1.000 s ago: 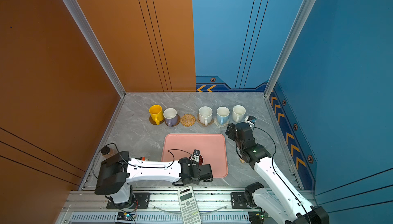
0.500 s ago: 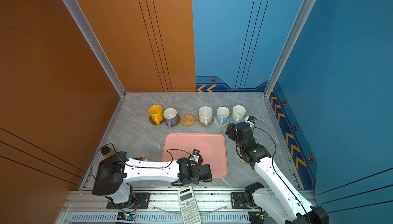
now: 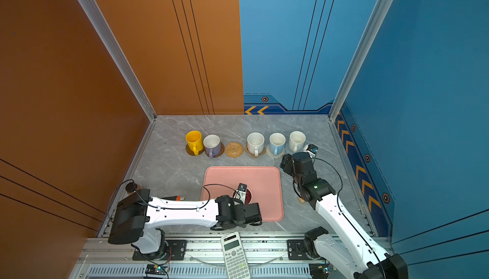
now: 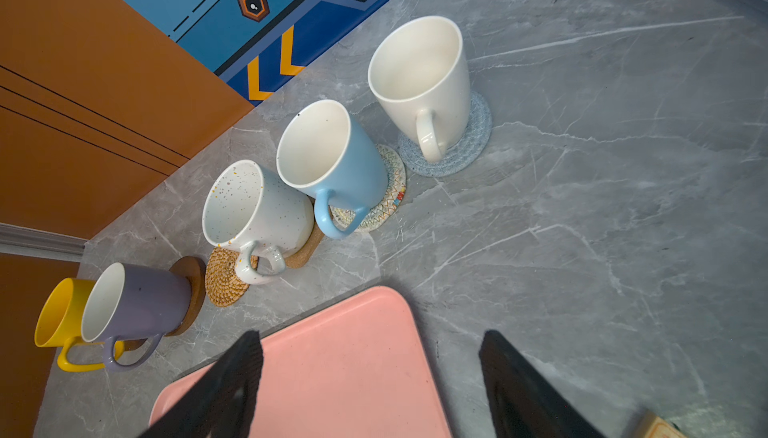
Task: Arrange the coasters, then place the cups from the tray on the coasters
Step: 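Lift the red-lined mug with the left gripper off the pink tray, then carry the red-lined mug with the left gripper over the woven coaster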
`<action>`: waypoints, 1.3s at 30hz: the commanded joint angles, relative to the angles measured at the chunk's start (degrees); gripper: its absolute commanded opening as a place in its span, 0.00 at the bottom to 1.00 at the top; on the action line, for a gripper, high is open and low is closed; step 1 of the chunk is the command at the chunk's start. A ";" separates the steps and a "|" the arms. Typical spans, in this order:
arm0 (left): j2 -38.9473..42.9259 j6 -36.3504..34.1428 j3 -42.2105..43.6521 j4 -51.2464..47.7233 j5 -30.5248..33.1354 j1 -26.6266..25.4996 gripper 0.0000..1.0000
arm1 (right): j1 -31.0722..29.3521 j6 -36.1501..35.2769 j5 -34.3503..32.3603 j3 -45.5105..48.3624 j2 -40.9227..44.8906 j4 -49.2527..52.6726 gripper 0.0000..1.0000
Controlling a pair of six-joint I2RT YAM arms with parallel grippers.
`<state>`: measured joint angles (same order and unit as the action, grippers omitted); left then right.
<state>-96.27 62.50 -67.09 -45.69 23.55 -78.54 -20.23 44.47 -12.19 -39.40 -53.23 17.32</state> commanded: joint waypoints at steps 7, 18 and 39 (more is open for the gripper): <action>3.46 -5.16 0.03 2.30 1.73 4.35 0.00 | 0.39 0.10 0.45 -0.59 -1.00 -1.34 0.81; 3.84 -12.05 0.28 5.77 -1.71 11.16 0.00 | 0.63 -0.56 1.04 -2.88 -3.11 -1.19 0.81; -1.11 -25.63 -6.90 10.05 -6.59 25.92 0.00 | 0.49 -1.62 2.64 -7.61 -11.04 -1.41 0.80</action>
<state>-96.40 40.29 -70.00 -37.87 16.99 -53.76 -19.90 43.75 -10.26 -45.36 -63.31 16.25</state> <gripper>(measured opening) 0.176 0.799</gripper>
